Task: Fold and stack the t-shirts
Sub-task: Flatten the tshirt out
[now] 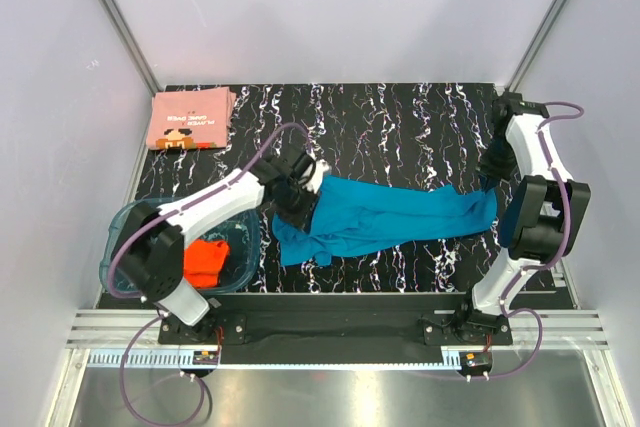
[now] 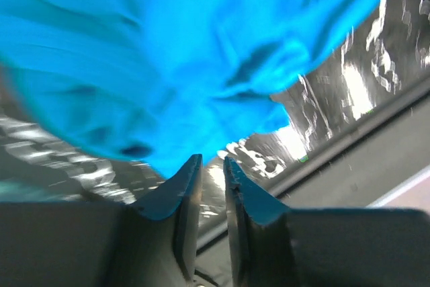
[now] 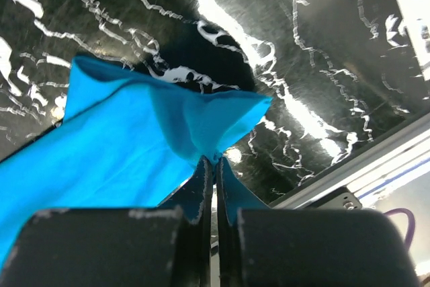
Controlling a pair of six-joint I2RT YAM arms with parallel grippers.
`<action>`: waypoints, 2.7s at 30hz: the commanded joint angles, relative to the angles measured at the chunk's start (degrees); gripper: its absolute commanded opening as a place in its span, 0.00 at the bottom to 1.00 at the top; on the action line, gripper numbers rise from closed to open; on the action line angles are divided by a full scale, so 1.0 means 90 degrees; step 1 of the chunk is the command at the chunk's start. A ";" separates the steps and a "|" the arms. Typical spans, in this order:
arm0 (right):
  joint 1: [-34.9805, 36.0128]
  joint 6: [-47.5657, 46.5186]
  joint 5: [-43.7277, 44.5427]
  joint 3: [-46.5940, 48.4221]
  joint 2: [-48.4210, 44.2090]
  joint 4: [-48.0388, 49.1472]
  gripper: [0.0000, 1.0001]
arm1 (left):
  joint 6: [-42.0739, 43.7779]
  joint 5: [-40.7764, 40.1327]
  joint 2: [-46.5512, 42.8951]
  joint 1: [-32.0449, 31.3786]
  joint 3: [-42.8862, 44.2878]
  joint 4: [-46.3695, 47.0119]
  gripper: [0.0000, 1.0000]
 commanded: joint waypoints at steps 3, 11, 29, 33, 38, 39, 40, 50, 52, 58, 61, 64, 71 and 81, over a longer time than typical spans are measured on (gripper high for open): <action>0.0005 -0.0115 -0.0281 -0.0007 -0.0392 0.0253 0.00 | -0.0185 0.1659 0.0313 0.0022 -0.0566 0.1138 0.29; 0.0015 -0.0164 -0.0350 0.0022 -0.0451 0.0244 0.00 | -0.0762 0.0078 0.0901 0.0452 -0.0507 0.0953 0.28; 0.0025 -0.0223 -0.0447 -0.0125 -0.0480 0.0302 0.00 | -0.0918 -0.0295 0.1321 0.0510 -0.0751 0.1050 0.45; 0.0063 -0.0223 -0.0447 -0.0066 -0.0431 0.0293 0.00 | -0.1025 -0.0012 0.1399 0.0510 -0.0732 0.1197 0.40; 0.0112 -0.0233 -0.0428 -0.0027 -0.0412 0.0283 0.00 | -0.1094 0.0155 0.1409 0.0510 -0.0722 0.1323 0.32; 0.0122 -0.0233 -0.0437 -0.0027 -0.0412 0.0292 0.00 | -0.1094 0.0135 0.1399 0.0510 -0.0732 0.1333 0.29; 0.0122 -0.0233 -0.0418 -0.0027 -0.0402 0.0292 0.00 | -0.1074 0.0106 0.1389 0.0510 -0.0732 0.1314 0.27; 0.0181 -0.0252 -0.0418 -0.0007 -0.0353 0.0293 0.00 | -0.1035 -0.0323 0.1282 0.0510 -0.0517 0.1226 0.32; 0.0181 -0.0252 -0.0418 0.0002 -0.0334 0.0292 0.00 | -0.1026 -0.0343 0.1282 0.0510 -0.0459 0.1236 0.32; 0.0200 -0.0262 -0.0428 0.0032 -0.0295 0.0273 0.00 | -0.1065 -0.0343 0.1311 0.0510 -0.0341 0.1352 0.28; 0.0200 -0.0262 -0.0418 0.0012 -0.0285 0.0283 0.00 | -0.1055 -0.0324 0.1330 0.0510 -0.0293 0.1363 0.26; 0.0200 -0.0281 -0.0418 -0.0017 -0.0275 0.0292 0.00 | -0.1074 -0.0256 0.1379 0.0510 -0.0273 0.1411 0.24; 0.0210 -0.0262 -0.0428 0.0012 -0.0236 0.0283 0.00 | -0.1045 -0.0226 0.1399 0.0510 -0.0263 0.1324 0.00; 0.0200 0.0012 -0.0612 0.0373 -0.0255 0.0457 0.00 | -0.0938 -0.0431 0.0189 0.0520 -0.0020 0.1022 0.00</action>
